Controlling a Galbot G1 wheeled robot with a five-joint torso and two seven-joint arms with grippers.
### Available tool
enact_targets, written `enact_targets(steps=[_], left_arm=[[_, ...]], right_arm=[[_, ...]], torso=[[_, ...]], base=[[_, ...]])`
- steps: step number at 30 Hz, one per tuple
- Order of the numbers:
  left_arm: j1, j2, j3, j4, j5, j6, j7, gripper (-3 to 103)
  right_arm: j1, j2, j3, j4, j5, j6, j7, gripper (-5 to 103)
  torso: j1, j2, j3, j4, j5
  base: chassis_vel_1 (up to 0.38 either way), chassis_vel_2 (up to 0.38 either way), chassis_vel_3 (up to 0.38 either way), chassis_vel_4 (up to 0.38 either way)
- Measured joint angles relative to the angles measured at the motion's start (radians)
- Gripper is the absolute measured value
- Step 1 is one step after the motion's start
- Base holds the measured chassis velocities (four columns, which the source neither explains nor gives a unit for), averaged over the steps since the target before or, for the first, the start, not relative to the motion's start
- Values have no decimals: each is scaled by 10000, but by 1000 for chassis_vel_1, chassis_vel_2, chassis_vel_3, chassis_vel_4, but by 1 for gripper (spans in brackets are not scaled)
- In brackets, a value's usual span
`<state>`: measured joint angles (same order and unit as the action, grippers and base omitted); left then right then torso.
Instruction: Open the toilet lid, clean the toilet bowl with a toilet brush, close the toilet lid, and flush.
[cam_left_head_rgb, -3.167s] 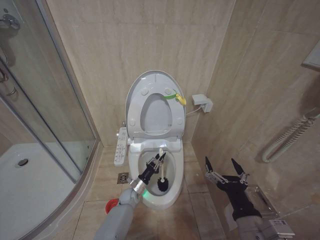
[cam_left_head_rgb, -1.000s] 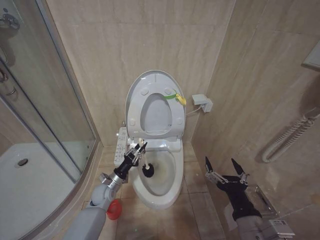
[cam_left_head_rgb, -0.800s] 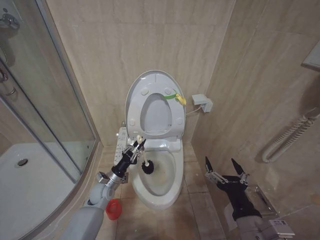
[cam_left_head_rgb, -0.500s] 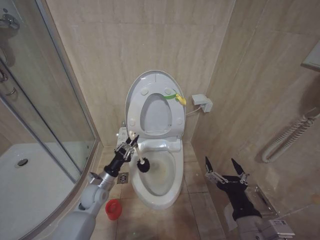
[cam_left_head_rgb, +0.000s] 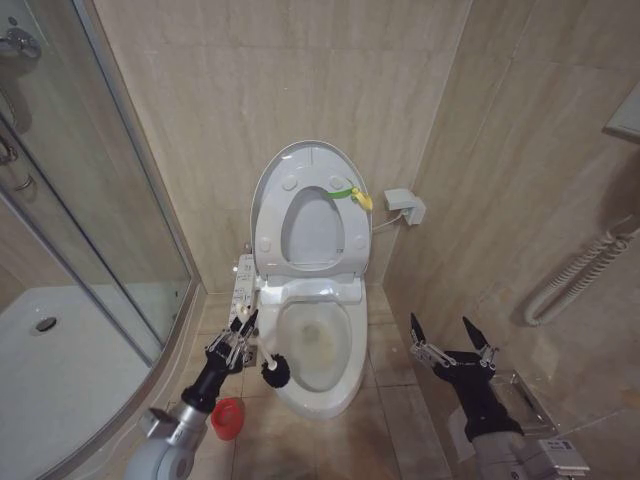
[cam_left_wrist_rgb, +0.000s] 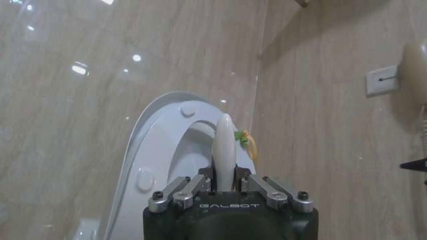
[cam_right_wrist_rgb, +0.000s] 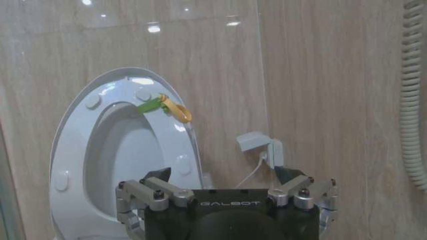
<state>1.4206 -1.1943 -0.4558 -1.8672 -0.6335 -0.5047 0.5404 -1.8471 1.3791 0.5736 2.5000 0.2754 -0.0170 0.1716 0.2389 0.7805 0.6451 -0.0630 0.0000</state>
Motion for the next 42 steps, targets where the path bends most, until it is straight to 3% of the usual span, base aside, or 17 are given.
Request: enact_targets(steps=[10,17,20,24,31,42], left_arm=[[1077,-238,-794,-1122,772,-135,58,19],[2332,-862,-1711,-1606,1821,-259,-433,19],[2721,-1169,-2334,-1650,2525,-532,-594,19],[2872,-1323,-2864,-1393,2800,-887,-700,19],[2280,-1297,-3069,118,2254,-1542,-820,19],[329,-978,-2636,3026,649,-2282,289,19]], right_arm=[[0,0,0,0,0,0,0,100],[0,0,0,0,0,0,0,100],[0,0,0,0,0,0,0,100],[0,0,0,0,0,0,0,100],[0,0,0,0,0,0,0,100],[0,0,0,0,0,0,1,100]], torso=[[1,0,1,-2,0],[0,0,0,3,0],[0,0,0,1,0],[0,0,0,0,0],[1,0,1,0,-1],[2,-1,1,-3,-3]], base=[[0,0,0,0],[0,0,0,0],[0,0,0,0],[0,0,0,0],[0,0,0,0],[0,0,0,0]])
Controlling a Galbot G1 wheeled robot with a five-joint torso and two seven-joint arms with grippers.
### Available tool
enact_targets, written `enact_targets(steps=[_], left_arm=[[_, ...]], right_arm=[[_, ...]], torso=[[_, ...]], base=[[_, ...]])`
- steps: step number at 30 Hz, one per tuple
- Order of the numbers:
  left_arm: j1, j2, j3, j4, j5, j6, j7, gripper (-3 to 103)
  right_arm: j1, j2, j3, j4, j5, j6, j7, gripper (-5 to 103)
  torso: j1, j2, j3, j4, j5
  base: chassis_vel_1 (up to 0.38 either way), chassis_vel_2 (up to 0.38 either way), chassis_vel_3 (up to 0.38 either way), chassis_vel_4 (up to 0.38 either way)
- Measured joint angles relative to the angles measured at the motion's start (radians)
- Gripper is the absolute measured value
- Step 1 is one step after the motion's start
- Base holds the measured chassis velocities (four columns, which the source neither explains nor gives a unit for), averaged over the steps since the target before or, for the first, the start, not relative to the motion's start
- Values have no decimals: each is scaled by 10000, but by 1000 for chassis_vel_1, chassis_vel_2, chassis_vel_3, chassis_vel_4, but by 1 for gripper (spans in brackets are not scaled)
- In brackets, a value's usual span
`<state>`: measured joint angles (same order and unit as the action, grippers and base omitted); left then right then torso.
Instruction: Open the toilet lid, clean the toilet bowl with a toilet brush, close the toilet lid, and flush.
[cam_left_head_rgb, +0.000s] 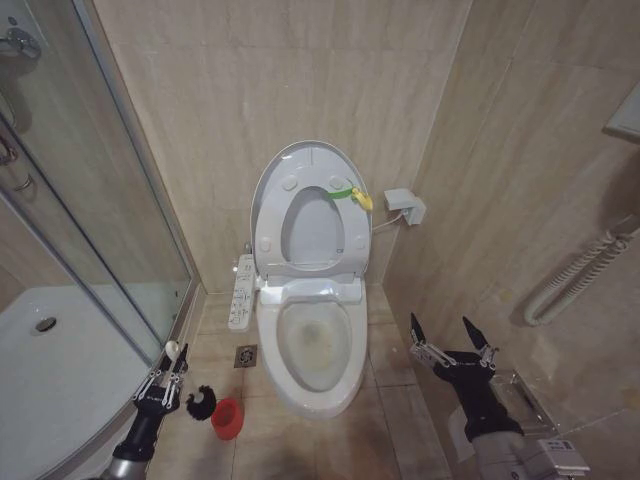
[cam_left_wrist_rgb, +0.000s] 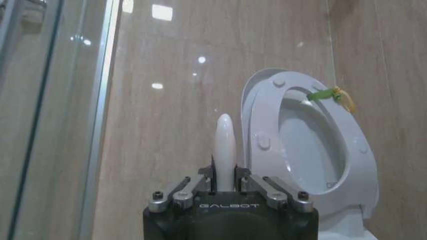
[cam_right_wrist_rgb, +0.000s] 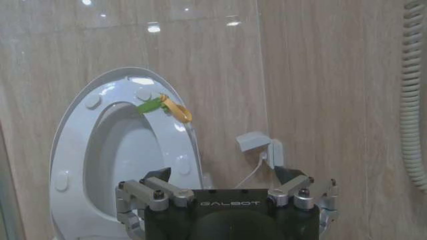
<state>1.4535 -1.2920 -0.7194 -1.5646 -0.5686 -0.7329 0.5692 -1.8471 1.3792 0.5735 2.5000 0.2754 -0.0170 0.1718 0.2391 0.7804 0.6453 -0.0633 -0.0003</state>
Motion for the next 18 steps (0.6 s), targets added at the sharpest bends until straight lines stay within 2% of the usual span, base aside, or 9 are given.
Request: enact_targets(steps=[5,12,13,15,18], left_arm=[[-781,13,332,1382,-223,-247,332,19],[-1184,15,402,2543,-360,-617,672,19],[-1306,34,403,2841,-437,-723,899,19],[-1709,128,371,3843,-771,-867,1735,19],[-1851,187,382,4220,-936,-877,1934,19]], right_arm=[[0,-1,0,0,0,0,-2,100],[0,0,0,0,0,0,-2,100],[0,-1,0,0,0,0,-2,100],[0,0,0,0,0,0,-2,100],[0,0,0,0,0,0,-2,100]], torso=[[0,0,0,3,3],[0,0,0,5,2],[0,0,0,6,1],[0,0,0,2,1],[0,0,0,5,1]], base=[[0,0,0,0],[0,0,0,0],[0,0,0,0],[0,0,0,0],[0,0,0,0]])
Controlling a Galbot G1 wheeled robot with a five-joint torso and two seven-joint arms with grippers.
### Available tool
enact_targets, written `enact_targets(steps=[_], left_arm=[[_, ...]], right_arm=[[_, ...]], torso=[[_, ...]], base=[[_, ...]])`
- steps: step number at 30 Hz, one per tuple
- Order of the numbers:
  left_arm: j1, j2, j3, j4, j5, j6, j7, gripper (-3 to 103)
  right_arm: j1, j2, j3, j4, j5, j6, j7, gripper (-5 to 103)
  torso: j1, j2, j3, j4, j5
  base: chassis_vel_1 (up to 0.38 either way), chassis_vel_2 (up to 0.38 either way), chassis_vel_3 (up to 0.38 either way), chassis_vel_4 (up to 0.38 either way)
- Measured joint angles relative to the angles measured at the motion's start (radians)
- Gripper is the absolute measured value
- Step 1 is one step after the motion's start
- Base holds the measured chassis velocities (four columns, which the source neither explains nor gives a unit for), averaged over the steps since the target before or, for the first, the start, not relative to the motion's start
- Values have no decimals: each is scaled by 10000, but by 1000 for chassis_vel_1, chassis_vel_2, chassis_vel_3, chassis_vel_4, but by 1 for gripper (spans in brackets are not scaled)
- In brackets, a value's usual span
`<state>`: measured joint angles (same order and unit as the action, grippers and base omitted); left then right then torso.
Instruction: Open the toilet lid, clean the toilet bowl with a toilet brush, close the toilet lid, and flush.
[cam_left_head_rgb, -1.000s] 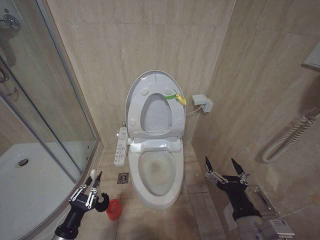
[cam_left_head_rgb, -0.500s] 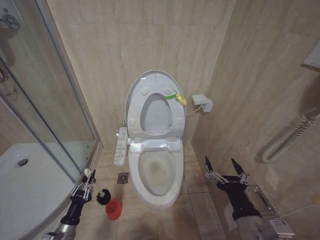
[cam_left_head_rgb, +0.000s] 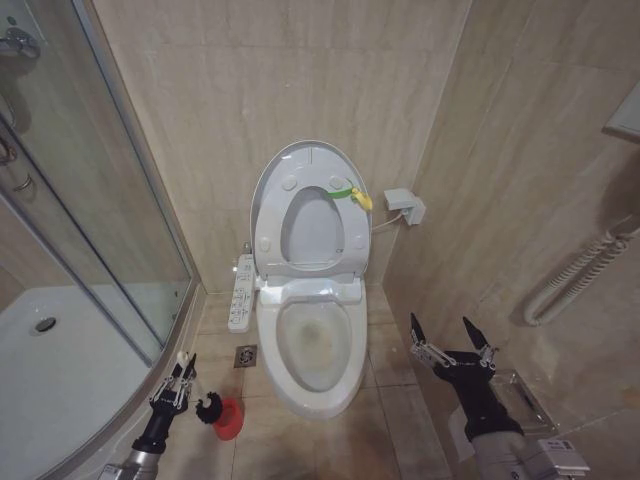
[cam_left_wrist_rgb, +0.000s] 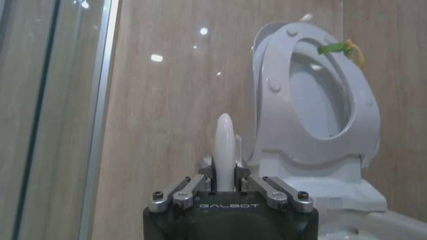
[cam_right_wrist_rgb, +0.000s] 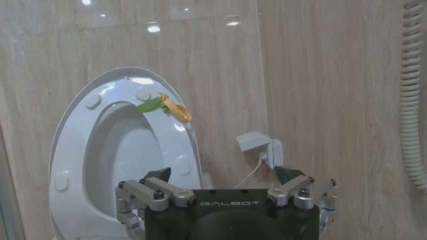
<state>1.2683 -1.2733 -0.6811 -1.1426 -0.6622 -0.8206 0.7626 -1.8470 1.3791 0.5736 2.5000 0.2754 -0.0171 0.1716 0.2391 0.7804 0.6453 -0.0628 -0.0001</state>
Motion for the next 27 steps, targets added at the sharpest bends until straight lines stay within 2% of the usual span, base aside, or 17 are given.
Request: enact_targets(steps=[7,15,27], left_arm=[[-700,183,83,1179,-362,-3,618,19],[-1225,299,202,1889,-500,-1,936,19],[-2385,340,399,3172,-517,3,1756,19]], right_arm=[[0,0,0,0,0,0,0,100],[0,0,0,0,0,0,0,100],[0,0,0,0,0,0,0,100]], torso=[[0,0,0,-2,1],[0,0,0,-1,1],[0,0,-1,-2,2]], base=[[0,0,0,0],[0,0,0,0],[0,0,0,0]])
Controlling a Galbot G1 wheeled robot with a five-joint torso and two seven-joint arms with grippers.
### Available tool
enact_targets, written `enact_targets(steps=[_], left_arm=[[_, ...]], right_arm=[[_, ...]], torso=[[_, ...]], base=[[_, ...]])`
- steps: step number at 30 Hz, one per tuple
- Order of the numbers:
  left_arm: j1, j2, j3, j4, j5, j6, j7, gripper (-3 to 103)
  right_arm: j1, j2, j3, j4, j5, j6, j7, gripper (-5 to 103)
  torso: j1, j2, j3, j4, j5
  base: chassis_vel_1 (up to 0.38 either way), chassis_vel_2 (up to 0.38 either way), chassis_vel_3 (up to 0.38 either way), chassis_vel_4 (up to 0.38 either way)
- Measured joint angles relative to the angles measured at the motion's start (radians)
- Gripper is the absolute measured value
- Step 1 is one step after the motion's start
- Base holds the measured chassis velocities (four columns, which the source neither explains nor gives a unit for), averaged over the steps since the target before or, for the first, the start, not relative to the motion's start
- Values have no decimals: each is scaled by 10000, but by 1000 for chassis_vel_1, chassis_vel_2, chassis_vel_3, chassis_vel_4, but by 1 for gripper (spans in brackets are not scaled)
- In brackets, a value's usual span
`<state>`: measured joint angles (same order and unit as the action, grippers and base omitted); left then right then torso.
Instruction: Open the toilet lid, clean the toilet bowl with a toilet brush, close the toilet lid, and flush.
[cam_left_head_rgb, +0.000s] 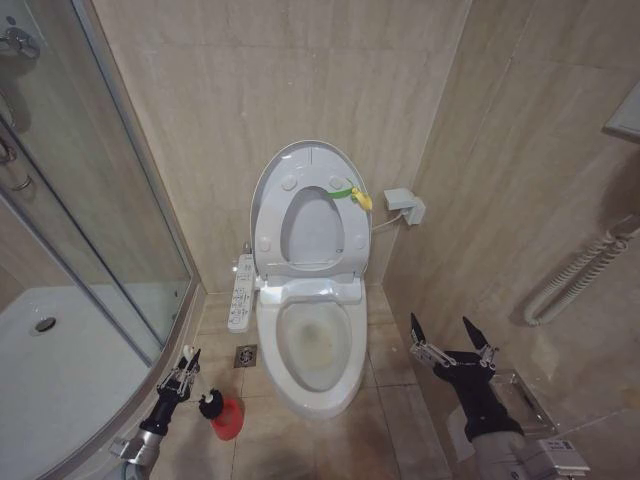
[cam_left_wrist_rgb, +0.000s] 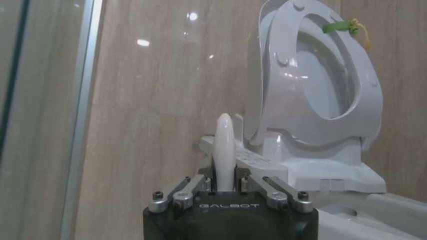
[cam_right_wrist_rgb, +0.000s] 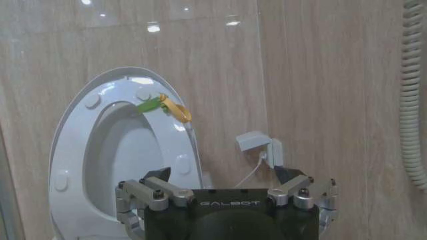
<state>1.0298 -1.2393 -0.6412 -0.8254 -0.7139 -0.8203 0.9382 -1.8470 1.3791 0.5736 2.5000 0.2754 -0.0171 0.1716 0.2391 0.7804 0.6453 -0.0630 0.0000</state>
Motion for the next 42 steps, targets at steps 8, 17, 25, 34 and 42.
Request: enact_targets(steps=[8,17,25,34,42], left_arm=[[-222,-44,221,241,22,4,38,19],[-255,-212,295,526,114,6,141,19],[-279,-210,228,752,411,5,274,19],[-290,-105,41,911,769,0,477,19],[-537,-1,47,1159,870,-1,553,19]], right_arm=[[0,0,0,0,0,0,0,100],[0,0,0,0,0,0,0,100],[0,0,0,0,0,0,0,100],[0,0,0,0,0,0,0,100],[0,0,0,0,0,0,0,100]], torso=[[0,0,0,1,0],[0,0,0,1,0],[-1,0,0,0,0],[-1,0,0,2,0],[-1,0,0,1,0]], base=[[0,0,0,0],[0,0,0,0],[0,0,0,0],[0,0,0,0],[0,0,0,0]])
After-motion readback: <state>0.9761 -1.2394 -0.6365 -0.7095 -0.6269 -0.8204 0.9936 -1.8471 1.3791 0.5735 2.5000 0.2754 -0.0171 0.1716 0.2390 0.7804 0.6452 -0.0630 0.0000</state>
